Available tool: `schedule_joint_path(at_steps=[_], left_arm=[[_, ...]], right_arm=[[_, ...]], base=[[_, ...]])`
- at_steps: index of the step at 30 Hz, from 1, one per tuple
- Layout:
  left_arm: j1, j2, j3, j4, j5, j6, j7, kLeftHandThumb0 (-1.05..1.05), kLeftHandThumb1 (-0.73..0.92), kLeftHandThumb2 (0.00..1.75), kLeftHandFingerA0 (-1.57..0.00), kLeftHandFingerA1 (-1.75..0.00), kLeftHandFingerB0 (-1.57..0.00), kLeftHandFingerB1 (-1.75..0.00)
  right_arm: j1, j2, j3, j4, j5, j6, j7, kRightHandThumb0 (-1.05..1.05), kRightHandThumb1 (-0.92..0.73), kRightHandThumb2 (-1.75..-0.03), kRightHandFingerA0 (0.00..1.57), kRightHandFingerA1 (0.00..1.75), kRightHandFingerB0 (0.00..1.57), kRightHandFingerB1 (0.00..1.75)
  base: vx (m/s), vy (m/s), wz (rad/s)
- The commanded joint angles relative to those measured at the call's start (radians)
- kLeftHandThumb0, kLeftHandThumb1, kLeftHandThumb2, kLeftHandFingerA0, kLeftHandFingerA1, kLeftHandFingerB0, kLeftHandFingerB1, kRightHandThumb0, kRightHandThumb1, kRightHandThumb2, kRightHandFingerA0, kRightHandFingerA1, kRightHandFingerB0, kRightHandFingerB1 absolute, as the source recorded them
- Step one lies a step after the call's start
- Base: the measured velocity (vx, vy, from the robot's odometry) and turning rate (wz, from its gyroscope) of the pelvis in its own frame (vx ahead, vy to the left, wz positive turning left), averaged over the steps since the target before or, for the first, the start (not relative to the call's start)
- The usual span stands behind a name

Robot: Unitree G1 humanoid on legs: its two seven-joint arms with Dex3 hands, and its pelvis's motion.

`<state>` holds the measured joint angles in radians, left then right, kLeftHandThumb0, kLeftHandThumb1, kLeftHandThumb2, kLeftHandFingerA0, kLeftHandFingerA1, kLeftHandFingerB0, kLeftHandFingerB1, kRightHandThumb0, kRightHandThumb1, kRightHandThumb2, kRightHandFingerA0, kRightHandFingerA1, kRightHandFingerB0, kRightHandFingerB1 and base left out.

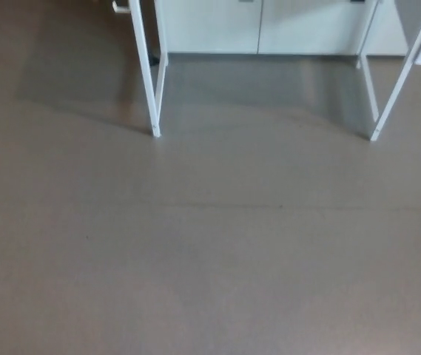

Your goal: The robot walks towards a desk on which a file tray is kept in the middle and a stapler is kept to its right. The robot lifts the stapler using its right hand and places it on the file tray.

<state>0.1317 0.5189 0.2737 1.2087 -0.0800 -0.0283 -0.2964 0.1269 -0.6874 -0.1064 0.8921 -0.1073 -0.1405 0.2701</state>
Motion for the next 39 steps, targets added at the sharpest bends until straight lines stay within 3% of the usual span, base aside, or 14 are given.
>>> schedule_joint_path(at_steps=[1,4,7,8,12,17,19,22,23,25,28,31,36,39], left_arm=[[0.015,0.009,0.001,-0.007,0.000,-0.015,0.018,-0.78,0.70,1.03,0.00,-0.30,-0.01,-0.19],[0.044,0.010,-0.010,-0.046,0.007,-0.043,0.000,-0.78,0.72,1.04,0.00,-0.29,-0.03,-0.20],[0.054,0.008,-0.009,-0.068,0.000,-0.031,0.001,-0.79,0.71,1.03,0.00,-0.28,-0.04,-0.21],[0.041,0.007,0.014,-0.067,-0.023,0.002,0.009,-0.79,0.69,1.01,0.00,-0.26,-0.05,-0.19],[-0.001,0.013,0.000,-0.013,0.001,0.002,0.034,-0.76,0.70,1.02,0.00,-0.30,-0.03,-0.21],[0.003,0.012,0.017,0.001,-0.018,-0.026,0.003,-0.81,0.70,1.01,0.00,-0.25,-0.05,-0.19],[-0.005,0.012,0.022,0.013,-0.020,-0.022,0.002,-0.82,0.71,1.02,0.00,-0.23,-0.04,-0.17],[0.003,0.019,0.003,0.001,0.006,-0.045,0.011,-0.79,0.71,1.03,0.00,-0.30,-0.05,-0.22],[0.001,0.019,0.008,-0.002,-0.001,-0.035,0.008,-0.79,0.71,1.02,0.00,-0.27,-0.02,-0.19],[-0.010,0.017,0.024,0.006,-0.018,-0.027,0.005,-0.79,0.69,1.02,0.00,-0.28,-0.02,-0.20],[-0.024,0.025,0.019,0.021,-0.010,-0.018,0.008,-0.80,0.71,1.02,0.00,-0.25,-0.01,-0.17],[-0.034,0.032,0.017,0.015,-0.010,-0.011,0.000,-0.80,0.72,1.02,0.00,-0.25,0.00,-0.15],[-0.033,0.039,-0.002,0.010,0.007,-0.031,0.002,-0.78,0.72,1.04,0.00,-0.29,0.00,-0.19],[-0.042,0.046,-0.006,0.012,0.007,-0.025,-0.017,-0.81,0.74,1.04,0.00,-0.25,0.00,-0.15]], right_arm=[[-0.003,-0.013,-0.011,0.028,0.011,-0.027,0.016,-0.78,-0.52,-0.92,0.07,0.48,0.00,0.13],[0.000,-0.016,-0.008,0.007,0.003,0.009,0.017,-0.78,-0.55,-0.92,0.00,0.25,0.00,0.12],[0.006,-0.016,-0.021,0.004,0.022,-0.004,0.044,-0.76,-0.53,-0.91,0.01,0.27,0.00,0.13],[-0.014,0.001,-0.031,0.028,0.034,-0.012,0.037,-0.76,-0.51,-0.88,0.01,0.40,0.00,0.12],[-0.026,0.015,-0.046,0.041,0.041,-0.017,0.035,-0.76,-0.50,-0.91,0.00,0.32,0.00,0.13],[-0.009,0.009,-0.033,-0.004,0.008,-0.005,0.003,-0.72,-0.49,-0.87,0.08,0.49,0.00,0.16],[-0.007,0.005,-0.030,0.001,0.006,-0.020,0.003,-0.69,-0.50,-0.88,0.01,0.35,0.00,0.19],[-0.034,0.007,-0.021,0.037,-0.003,-0.012,-0.006,-0.72,-0.48,-0.86,0.02,0.42,0.05,0.17],[-0.035,0.013,-0.032,0.040,0.011,-0.018,-0.006,-0.63,-0.44,-0.84,0.00,0.45,0.02,0.24],[-0.024,0.034,-0.064,0.018,0.054,-0.007,0.012,-0.65,-0.45,-0.84,0.01,0.36,0.00,0.20],[-0.014,0.037,-0.071,0.003,0.053,-0.002,0.022,-0.76,-0.46,-0.82,0.04,0.44,0.06,0.11],[-0.020,0.036,-0.054,0.035,0.028,-0.056,0.004,-0.73,-0.49,-0.87,0.00,0.23,0.00,0.18],[-0.023,0.036,-0.055,0.039,0.033,-0.051,0.010,-0.74,-0.49,-0.84,0.00,0.19,0.00,0.13],[-0.020,0.044,-0.055,0.027,0.032,-0.032,-0.003,-0.65,-0.47,-0.85,0.03,0.42,0.00,0.21]], base=[[0.26,0.133,0.20],[0.13,0.009,0.04],[0.10,-0.107,0.05],[0.11,-0.148,0.09],[0.07,-0.261,0.10],[0.14,-0.401,-0.05],[0.08,-0.157,-0.07],[0.08,-0.071,-0.07],[0.09,-0.037,-0.16],[0.09,-0.010,-0.02],[0.15,0.090,0.06],[0.11,0.116,0.00],[0.08,-0.048,0.05],[0.14,-0.167,0.05]])
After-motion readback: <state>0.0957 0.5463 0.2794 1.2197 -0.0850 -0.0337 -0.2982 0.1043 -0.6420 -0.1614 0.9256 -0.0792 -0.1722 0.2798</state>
